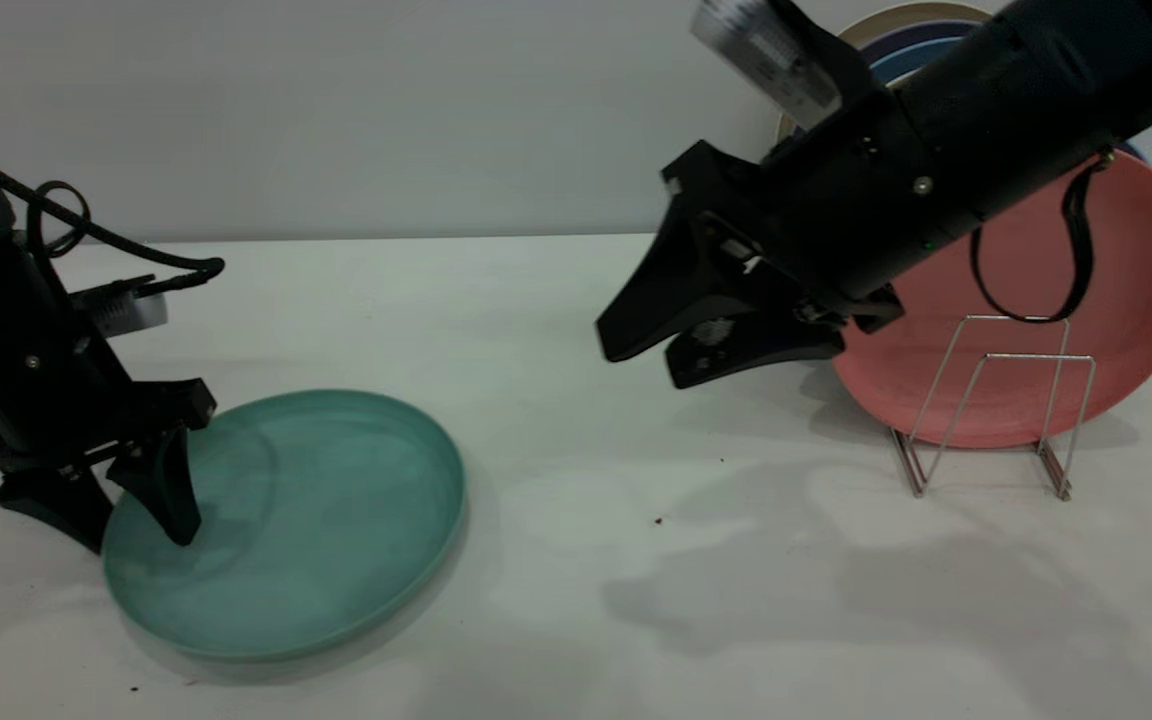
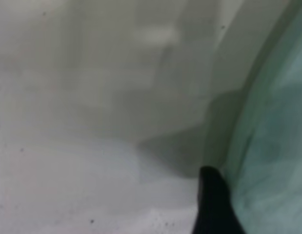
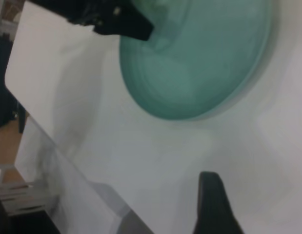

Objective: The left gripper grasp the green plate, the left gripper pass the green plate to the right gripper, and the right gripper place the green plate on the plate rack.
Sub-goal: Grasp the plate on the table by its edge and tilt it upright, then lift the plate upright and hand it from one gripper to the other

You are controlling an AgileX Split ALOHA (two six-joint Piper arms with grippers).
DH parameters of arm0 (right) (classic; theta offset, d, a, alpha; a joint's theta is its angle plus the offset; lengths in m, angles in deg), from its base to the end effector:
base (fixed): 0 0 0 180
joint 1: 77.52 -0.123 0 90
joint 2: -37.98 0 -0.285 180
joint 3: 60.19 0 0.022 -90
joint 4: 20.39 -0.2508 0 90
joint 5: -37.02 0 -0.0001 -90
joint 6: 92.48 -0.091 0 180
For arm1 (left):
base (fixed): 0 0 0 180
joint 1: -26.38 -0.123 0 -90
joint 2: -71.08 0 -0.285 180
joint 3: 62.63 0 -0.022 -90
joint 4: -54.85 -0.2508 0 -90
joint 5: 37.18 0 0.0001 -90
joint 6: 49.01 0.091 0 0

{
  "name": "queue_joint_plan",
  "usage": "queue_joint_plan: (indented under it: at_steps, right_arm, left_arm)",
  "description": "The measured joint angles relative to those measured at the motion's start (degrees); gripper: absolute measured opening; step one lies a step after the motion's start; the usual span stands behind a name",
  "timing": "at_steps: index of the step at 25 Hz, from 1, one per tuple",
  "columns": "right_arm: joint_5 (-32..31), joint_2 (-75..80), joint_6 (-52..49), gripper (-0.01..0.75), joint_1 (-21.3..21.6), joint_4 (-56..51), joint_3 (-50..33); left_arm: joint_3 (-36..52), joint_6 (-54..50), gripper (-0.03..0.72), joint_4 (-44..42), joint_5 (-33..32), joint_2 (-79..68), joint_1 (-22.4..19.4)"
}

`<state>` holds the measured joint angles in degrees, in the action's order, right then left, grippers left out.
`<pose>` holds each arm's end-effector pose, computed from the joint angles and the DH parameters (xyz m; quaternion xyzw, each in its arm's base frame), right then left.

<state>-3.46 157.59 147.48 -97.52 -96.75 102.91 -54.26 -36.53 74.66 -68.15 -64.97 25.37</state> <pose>0.3251 0.1795 0.1442 -0.1528 0.8974 0.3816 0.1607 0.3787 -0.0092 0.0405 -0.0447 0.9937 -0.0891 0.0504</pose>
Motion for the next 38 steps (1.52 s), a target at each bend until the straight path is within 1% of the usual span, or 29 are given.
queue_joint_plan:
  at_steps: [8, 12, 14, 17, 22, 25, 28, 31, 34, 36, 38]
  right_arm:
    - [-2.6, 0.5, 0.0, 0.485, 5.4, 0.2, 0.5]
    - [-2.7, 0.5, 0.0, 0.485, 6.6, 0.3, 0.5]
    - [-2.8, 0.5, 0.0, 0.485, 6.7, 0.4, 0.5]
    - [-2.9, 0.5, 0.0, 0.485, 6.7, 0.4, 0.5]
    - [-2.9, 0.5, 0.0, 0.485, 6.7, 1.5, 0.5]
    - [-2.9, 0.5, -1.0, 0.485, 6.7, 4.1, 0.8]
    - [-3.6, 1.3, -4.1, 0.485, 6.7, 8.0, 3.2]
    - [-5.5, 3.4, -7.4, 0.485, 6.7, 11.3, 7.5]
    - [-8.6, 6.5, -9.7, 0.485, 6.7, 14.4, 12.3]
    - [-10.4, 8.2, -10.8, 0.485, 6.7, 17.2, 14.8]
    - [-12.7, 9.5, -12.2, 0.485, 6.7, 19.7, 17.0]
  left_arm:
    - [0.0, 0.1, 0.185, 0.2, 0.7, -1.8, 0.5]
    - [-0.1, 0.0, 0.092, 1.7, 1.0, -1.8, 0.6]
    - [-0.1, 0.0, 0.079, 2.1, 1.0, -1.8, 0.6]
    - [-0.2, 1.0, 0.079, 2.3, 0.9, -1.7, 0.6]
    - [-0.2, 7.3, 0.052, 3.9, -1.1, 0.4, 0.6]
    - [-0.2, 14.1, 0.027, 8.2, -3.1, 2.9, 0.7]
    - [-0.2, 23.2, 0.02, 14.2, -4.3, 5.1, 0.7]
    - [-0.2, 32.7, 0.02, 20.9, -5.9, 5.8, 0.7]
    - [-0.2, 40.7, 0.02, 26.8, -9.2, 5.8, 0.7]
    - [-0.2, 43.5, 0.02, 29.7, -10.9, 5.8, 0.7]
    - [-0.2, 44.8, 0.02, 30.8, -11.8, 5.8, 0.7]
